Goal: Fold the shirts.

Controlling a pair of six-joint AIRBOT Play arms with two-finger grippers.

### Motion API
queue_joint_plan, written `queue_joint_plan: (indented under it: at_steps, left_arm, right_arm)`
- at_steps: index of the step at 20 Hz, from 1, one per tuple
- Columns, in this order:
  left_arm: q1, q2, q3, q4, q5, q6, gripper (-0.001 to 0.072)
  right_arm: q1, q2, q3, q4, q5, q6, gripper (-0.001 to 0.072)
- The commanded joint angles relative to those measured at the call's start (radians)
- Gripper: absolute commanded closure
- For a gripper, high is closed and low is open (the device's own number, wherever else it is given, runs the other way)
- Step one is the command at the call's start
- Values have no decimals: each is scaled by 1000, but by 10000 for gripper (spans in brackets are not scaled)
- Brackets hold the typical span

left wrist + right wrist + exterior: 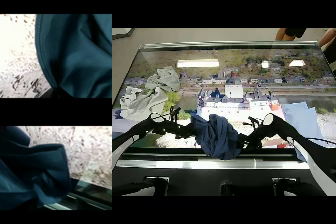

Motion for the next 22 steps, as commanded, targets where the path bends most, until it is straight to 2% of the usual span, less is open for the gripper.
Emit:
queue_joint_plan:
  at_steps: [1,2,4,6,9,11,13,15,17,22]
  left_arm:
    - [-1,23,0,-7,-11,4,677]
    - [-1,36,0,-7,-16,13,678]
    - [0,92,14,-6,-16,52,679]
    - [5,192,80,5,-3,107,679]
    - [27,373,277,89,58,110,680]
    - [59,481,457,114,125,65,680]
    - [98,568,651,113,216,-1,680]
    - [113,626,821,113,301,-20,680]
    - [94,653,945,95,326,-20,680]
    - [35,661,1017,96,311,-9,680]
  right_arm:
    - [32,-39,-1,55,-39,2,467]
    - [31,-36,1,58,-40,0,670]
    - [30,-5,27,32,-36,-17,673]
    - [30,76,105,-99,-17,-10,674]
    - [30,261,333,-476,-14,113,673]
    - [30,397,547,-777,-56,191,673]
    - [30,504,740,-957,-132,259,673]
    - [31,586,902,-977,-206,290,673]
    - [31,632,983,-945,-252,333,673]
    - [31,644,1021,-926,-295,358,672]
